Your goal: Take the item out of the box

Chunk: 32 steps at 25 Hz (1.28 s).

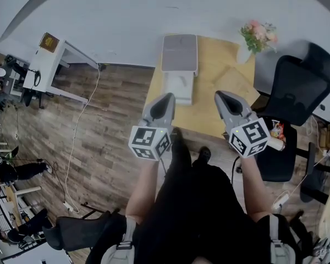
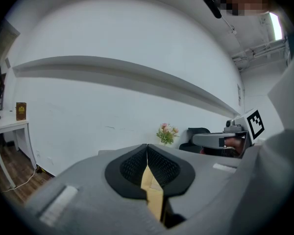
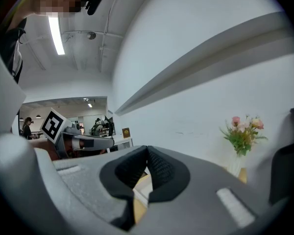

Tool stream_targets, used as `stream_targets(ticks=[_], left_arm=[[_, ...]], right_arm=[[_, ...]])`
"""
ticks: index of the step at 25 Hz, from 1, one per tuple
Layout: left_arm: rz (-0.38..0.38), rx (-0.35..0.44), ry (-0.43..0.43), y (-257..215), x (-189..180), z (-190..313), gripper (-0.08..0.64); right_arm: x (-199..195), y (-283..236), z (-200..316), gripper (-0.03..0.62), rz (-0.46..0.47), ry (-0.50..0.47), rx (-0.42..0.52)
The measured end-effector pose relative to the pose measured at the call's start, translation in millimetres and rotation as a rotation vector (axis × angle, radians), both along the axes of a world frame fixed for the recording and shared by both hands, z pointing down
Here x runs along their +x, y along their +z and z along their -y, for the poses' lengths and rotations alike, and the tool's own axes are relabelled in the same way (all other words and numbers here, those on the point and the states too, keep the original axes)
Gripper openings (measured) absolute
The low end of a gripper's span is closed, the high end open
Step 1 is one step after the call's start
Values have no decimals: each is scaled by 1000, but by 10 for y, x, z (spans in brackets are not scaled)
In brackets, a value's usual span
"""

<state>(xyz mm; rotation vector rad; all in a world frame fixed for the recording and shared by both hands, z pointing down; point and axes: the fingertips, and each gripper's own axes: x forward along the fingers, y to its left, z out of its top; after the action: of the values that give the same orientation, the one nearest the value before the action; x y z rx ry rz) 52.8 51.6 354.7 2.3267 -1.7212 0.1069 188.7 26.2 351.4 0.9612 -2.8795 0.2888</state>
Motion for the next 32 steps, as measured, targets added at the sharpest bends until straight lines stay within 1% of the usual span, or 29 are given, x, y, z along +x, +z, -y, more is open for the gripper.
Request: stream_targets(ticks=[5,10,17,25,29,32], left_arm=[[-20,-14,11,111,-186,116,12],[-32,-32,44,186,-405,281,12],[-41,-82,92,391,-701,569,12],[-49,-102,130,520,-1018,919,12],[-59,-112,158,584,-1127,1080,12],[-61,-133,189,672,-1187,1180,12]], right_arm=[[-204,128,36,3,-50,0,-10],[-458,181,167,3,-65,17,-32],[-795,351,412,3,-92,43,-67],[-1147,468,705,3,-128,75,-92],[-1282,524,830,3,-148,95,-109],[-1373,578,906,3,-160,116,-127]])
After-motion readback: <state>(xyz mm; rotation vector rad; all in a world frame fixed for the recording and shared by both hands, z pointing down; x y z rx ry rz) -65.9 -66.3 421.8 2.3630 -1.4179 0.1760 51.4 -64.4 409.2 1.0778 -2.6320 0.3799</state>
